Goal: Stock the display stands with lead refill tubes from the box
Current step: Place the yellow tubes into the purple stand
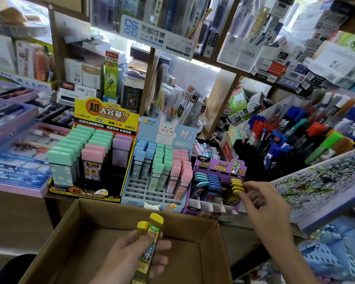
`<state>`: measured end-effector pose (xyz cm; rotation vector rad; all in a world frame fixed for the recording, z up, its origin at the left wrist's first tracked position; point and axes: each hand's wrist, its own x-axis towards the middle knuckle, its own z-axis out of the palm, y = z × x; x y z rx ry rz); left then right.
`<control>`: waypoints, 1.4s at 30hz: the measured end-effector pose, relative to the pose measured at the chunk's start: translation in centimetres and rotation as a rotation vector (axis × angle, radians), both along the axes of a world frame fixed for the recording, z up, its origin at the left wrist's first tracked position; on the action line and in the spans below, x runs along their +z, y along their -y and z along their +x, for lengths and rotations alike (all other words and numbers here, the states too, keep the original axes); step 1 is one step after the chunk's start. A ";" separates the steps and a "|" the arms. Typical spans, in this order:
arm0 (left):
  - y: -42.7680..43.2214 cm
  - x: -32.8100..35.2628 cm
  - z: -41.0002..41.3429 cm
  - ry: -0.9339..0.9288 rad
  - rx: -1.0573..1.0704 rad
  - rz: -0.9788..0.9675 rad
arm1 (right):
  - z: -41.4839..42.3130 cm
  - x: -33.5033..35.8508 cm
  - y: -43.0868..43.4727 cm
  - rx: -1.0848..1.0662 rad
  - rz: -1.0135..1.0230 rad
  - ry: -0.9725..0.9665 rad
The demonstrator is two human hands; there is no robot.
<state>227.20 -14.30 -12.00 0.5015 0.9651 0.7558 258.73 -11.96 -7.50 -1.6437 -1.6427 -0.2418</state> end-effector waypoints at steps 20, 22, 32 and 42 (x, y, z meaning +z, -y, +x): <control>0.7 0.5 0.4 -0.058 -0.025 0.103 | -13.0 -2.5 2.2 0.408 -0.662 -0.908; 0.7 0.5 0.4 -0.059 -0.034 0.107 | -13.3 -2.6 2.1 0.399 -0.664 -0.918; 0.5 0.3 -0.2 0.063 0.034 0.012 | -11.0 -0.9 2.5 0.333 -0.576 -0.927; 0.0 -0.1 -0.1 -0.039 0.056 -0.022 | -2.3 3.6 2.7 0.214 -0.232 -0.745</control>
